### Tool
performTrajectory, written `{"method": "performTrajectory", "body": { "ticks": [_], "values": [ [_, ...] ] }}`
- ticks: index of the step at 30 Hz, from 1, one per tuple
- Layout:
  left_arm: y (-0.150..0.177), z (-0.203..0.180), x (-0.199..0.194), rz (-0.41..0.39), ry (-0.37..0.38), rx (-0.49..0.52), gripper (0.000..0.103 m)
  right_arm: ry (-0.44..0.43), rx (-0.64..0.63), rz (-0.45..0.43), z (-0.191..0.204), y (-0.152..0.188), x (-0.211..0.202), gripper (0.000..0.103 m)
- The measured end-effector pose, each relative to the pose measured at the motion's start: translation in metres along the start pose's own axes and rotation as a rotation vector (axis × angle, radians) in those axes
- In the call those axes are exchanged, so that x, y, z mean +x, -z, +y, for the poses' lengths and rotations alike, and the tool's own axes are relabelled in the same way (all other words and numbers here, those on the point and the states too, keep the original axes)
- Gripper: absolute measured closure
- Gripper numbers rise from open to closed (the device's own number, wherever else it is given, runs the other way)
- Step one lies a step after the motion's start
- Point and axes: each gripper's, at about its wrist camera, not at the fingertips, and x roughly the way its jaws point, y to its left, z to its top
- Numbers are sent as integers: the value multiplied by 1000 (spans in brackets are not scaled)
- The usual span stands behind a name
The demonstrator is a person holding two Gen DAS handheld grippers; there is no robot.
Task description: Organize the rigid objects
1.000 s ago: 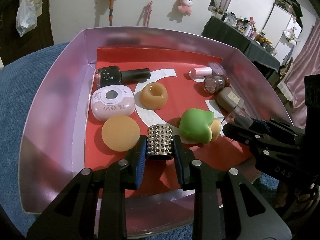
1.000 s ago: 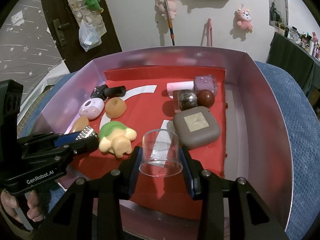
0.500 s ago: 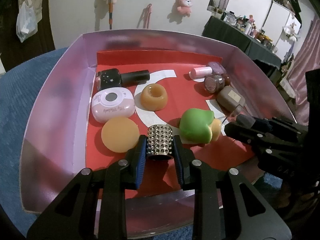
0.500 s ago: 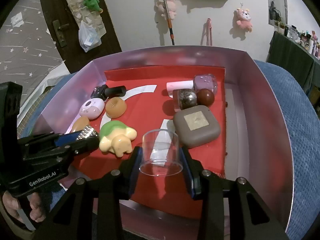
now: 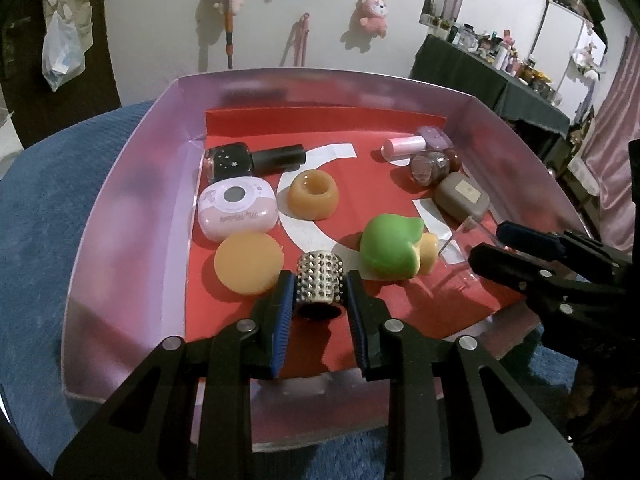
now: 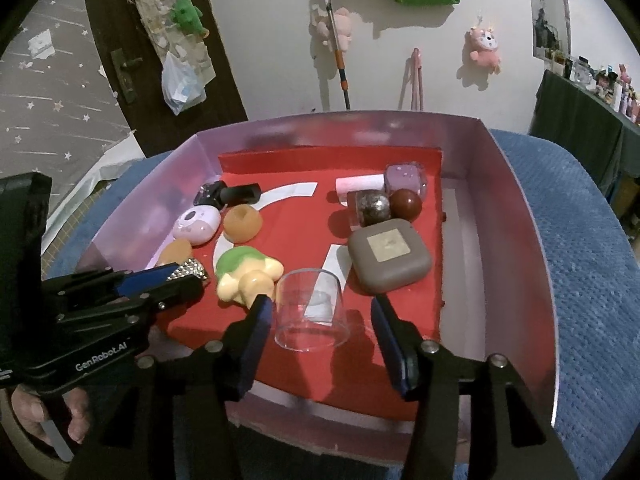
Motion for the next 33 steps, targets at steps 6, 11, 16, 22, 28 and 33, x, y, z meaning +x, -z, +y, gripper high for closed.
{"method": "performTrajectory", "body": {
  "ticks": [6,11,16,22,28,33],
  "values": [
    [4,-1,-6,-11,-6,0,78,-3,2,-26,3,3,-14,41],
    [11,-4,-14,-29,-18,11,77,-3,2,-51,5,6,-27,33],
    [17,-8,-23,-40,-26,19,76,-9,6,-71,6,10,-38,25],
    [23,-10,-33,-57,-38,21,27,-7,9,-94,8,14,-50,23],
    [27,-12,-50,-110,-40,17,13,-10,13,-108,8,18,-58,17],
    [31,-10,-53,-111,-50,5,11,-4,16,-126,9,20,-63,1]
  ]
}}
